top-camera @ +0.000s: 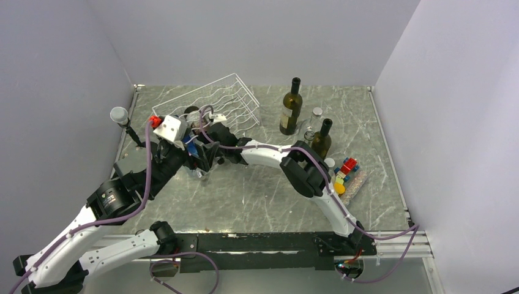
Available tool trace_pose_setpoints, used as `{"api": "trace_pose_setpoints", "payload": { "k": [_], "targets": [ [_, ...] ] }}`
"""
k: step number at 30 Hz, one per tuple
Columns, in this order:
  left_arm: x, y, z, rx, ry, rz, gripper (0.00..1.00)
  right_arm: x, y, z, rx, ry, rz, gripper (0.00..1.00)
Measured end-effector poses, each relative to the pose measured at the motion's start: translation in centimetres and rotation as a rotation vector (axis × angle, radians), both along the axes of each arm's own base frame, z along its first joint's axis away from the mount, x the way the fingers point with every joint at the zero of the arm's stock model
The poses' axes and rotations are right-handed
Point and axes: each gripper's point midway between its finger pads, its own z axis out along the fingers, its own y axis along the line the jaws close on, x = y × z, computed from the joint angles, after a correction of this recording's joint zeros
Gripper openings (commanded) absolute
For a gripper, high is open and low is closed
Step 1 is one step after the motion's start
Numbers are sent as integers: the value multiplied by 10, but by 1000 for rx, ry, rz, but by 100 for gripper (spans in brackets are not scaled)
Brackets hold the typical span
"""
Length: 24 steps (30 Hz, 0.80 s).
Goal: Put the wine bottle on the wine rack
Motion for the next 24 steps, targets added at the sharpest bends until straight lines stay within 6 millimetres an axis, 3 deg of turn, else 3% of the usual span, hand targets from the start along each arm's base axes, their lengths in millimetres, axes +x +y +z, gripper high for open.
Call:
{"api": "trace_pose_setpoints", "payload": {
  "k": [5, 12, 18, 24],
  "targets": [
    [-2, 3, 5, 9, 4, 0, 99, 1, -1, 8, 9, -5, -12, 93],
    [-11, 17, 40, -37, -65, 5, 99, -6, -14, 45, -20, -32, -63, 100],
    [-23, 33, 69, -104, -116, 6, 99, -4, -45, 116, -30, -163, -169, 100],
    [-35, 47, 85, -160, -156, 2, 99, 25, -106, 179, -106, -285, -317, 99]
  ]
}}
